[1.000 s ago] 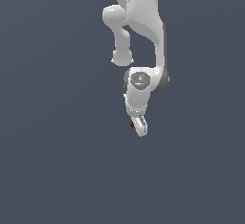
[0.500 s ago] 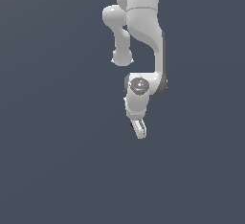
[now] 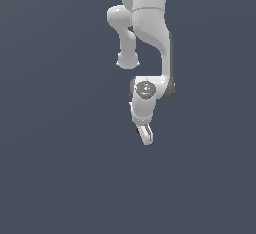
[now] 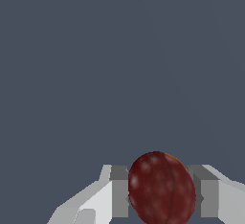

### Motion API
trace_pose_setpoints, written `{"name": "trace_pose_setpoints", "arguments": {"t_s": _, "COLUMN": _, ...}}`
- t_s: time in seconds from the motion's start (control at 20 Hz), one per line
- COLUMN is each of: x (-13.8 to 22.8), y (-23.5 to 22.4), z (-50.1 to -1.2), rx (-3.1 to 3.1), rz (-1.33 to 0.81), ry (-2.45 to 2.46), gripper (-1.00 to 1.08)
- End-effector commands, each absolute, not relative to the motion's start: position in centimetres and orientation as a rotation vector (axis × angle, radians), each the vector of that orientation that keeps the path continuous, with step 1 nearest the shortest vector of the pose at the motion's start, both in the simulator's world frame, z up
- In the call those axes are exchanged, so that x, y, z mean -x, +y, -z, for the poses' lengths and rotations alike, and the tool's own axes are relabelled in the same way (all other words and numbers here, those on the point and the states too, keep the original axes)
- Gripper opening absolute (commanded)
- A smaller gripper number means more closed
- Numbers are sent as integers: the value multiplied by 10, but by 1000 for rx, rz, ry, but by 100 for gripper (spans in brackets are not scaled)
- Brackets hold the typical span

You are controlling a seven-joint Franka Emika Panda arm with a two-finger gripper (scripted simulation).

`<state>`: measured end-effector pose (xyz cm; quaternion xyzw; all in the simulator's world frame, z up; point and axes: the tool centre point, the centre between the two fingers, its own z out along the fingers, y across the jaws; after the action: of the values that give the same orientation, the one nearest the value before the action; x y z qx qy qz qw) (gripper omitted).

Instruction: Pick up the object and move it to a goal position.

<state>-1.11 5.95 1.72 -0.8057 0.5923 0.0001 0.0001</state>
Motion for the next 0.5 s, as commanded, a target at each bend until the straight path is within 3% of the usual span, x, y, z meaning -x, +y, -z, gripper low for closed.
{"name": "trace_pose_setpoints", "arguments": {"t_s": 0.0, "x": 11, "y": 58, "z": -18, "rx": 2531, "rz": 0, "ry": 1860, "gripper": -100}}
{"name": "trace_pose_setpoints", "arguments": {"t_s": 0.45, "x": 3, "y": 10, "z": -54, "rx": 2531, "rz": 0, "ry": 1860, "gripper": -100}}
